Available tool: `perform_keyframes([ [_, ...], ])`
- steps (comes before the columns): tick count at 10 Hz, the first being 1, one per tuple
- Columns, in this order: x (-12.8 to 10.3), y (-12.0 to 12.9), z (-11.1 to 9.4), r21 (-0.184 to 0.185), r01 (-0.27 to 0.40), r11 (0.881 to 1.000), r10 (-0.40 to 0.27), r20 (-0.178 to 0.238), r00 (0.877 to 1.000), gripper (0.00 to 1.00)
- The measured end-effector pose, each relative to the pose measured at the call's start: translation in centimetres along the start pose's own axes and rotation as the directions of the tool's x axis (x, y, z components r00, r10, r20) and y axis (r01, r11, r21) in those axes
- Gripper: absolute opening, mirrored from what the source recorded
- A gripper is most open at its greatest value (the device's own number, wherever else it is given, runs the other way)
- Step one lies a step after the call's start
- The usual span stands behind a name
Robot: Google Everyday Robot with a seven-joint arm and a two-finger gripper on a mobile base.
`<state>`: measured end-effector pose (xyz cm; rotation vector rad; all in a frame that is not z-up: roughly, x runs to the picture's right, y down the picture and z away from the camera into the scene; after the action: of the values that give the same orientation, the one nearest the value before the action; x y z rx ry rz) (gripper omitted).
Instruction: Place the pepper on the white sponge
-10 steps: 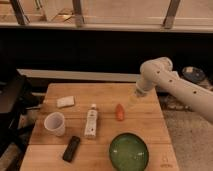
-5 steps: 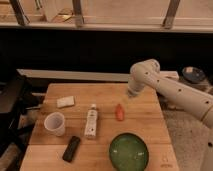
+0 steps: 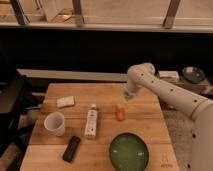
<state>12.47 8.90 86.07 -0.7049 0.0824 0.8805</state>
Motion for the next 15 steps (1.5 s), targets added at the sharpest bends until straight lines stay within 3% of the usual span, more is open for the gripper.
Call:
perform_keyframes([
  [4, 0.5, 0.6, 2.4, -0.028, -0.073, 0.997, 0.072, -0.027, 0.997, 0.65],
  [9, 0.8, 1.7, 5.3, -0.05, -0.08, 0.996, 0.076, -0.083, 0.994, 0.63],
  [10, 0.9, 1.9, 5.7, -0.051, -0.078, 0.996, 0.073, -0.093, 0.993, 0.57],
  [13, 0.7, 1.9, 6.1, -0.046, -0.071, 0.996, 0.066, -0.104, 0.992, 0.26],
  [15, -0.1, 2.0, 5.0, -0.043, -0.063, 0.997, 0.059, -0.076, 0.995, 0.05],
])
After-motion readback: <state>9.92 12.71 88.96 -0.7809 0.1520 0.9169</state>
